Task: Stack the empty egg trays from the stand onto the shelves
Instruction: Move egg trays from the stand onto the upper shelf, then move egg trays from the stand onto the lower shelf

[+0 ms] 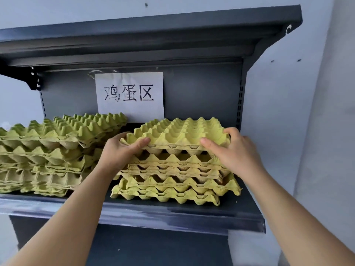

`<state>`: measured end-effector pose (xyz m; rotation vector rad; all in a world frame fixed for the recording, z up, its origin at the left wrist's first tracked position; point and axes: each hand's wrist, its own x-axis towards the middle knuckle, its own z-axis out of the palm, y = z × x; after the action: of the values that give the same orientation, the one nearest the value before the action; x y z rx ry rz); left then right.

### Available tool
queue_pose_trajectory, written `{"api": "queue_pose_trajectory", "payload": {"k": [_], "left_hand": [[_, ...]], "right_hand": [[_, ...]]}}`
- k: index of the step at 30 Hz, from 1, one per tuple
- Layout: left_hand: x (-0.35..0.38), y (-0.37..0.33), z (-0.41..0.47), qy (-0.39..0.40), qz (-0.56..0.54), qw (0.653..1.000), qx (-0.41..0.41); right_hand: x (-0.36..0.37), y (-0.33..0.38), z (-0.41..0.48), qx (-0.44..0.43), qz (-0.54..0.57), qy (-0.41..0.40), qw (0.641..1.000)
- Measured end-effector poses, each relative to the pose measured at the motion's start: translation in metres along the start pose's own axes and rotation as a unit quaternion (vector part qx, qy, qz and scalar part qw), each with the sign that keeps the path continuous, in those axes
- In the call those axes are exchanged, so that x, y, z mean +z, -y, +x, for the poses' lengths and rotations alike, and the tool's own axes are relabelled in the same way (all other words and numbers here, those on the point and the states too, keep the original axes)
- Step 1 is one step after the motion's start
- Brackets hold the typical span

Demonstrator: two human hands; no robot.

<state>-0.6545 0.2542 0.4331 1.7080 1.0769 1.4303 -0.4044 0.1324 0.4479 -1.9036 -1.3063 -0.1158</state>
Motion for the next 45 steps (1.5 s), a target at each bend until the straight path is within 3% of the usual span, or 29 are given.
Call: {"api": "queue_pose_trajectory", "payload": {"k": [7,9,13,18,22,32,45], "left_hand": [[-0.004,0.008,0.001,-0.02,0.097,0.995,0.032],[-0.002,0.007,-0.003,-0.054,0.163,0.982,0.083],[0.004,0.0,-0.014,-0.117,0.284,0.922,0.235],[0.031,-0.01,-0.049,-0.122,0.291,0.876,0.365],[0.072,-0.013,-0.086,-0.063,0.243,0.875,0.414],[0.214,-0.001,-0.194,0.136,0.197,0.881,0.408],[0.425,0.047,-0.337,0.321,0.246,0.87,0.281]], "right_hand": [[-0.002,0.005,-0.002,-0.006,-0.051,-0.008,0.999],[-0.004,0.007,-0.005,-0.007,-0.052,-0.005,0.999],[-0.01,0.012,-0.015,-0.029,-0.055,-0.032,0.998],[-0.029,0.001,-0.045,-0.062,-0.039,-0.081,0.994],[-0.043,-0.027,-0.076,-0.054,-0.041,-0.097,0.993],[-0.081,-0.17,-0.155,0.033,-0.133,-0.04,0.99],[-0.131,-0.408,-0.224,0.149,-0.191,0.089,0.966]]}}
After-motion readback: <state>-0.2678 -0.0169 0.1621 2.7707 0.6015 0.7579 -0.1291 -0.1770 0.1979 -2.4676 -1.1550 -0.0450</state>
